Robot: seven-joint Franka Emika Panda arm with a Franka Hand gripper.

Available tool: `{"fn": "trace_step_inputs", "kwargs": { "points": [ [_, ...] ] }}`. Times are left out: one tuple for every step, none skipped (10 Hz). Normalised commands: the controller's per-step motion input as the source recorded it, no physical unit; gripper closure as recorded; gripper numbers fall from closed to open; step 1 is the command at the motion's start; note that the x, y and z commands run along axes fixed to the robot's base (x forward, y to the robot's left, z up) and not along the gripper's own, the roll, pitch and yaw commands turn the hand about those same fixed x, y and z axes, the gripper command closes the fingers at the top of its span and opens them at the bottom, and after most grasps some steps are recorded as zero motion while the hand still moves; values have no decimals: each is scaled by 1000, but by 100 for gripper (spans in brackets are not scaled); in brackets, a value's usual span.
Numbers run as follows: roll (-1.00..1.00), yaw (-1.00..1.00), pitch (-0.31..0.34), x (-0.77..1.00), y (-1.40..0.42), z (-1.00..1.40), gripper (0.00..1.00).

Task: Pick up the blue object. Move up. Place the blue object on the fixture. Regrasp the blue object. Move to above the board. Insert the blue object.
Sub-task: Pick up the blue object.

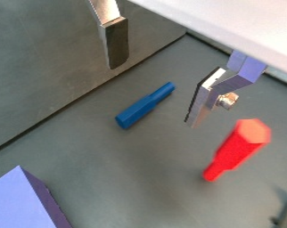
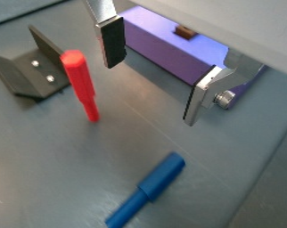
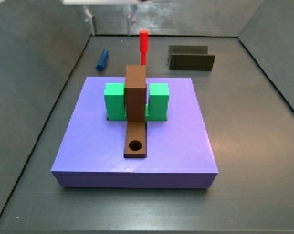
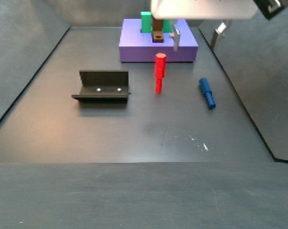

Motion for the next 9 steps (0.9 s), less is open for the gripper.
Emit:
{"fn": "trace_step_inputs", "kwargs": {
  "points": [
    [0, -37, -39, -266, 0, -374, 0],
    [44, -40, -10, -174, 0, -329, 0],
    [127, -46, 0, -63, 0, -323, 0],
    [177, -40, 0, -3, -23, -309, 0],
    [196, -37, 0, -29, -71, -266, 0],
    [214, -54, -9, -69, -71, -231, 0],
    [209, -57, -29, -126, -46, -243, 0],
    [211, 0, -31, -206, 0, -186, 0],
    [210, 0, -33, -220, 0, -169, 0]
  ]
}}
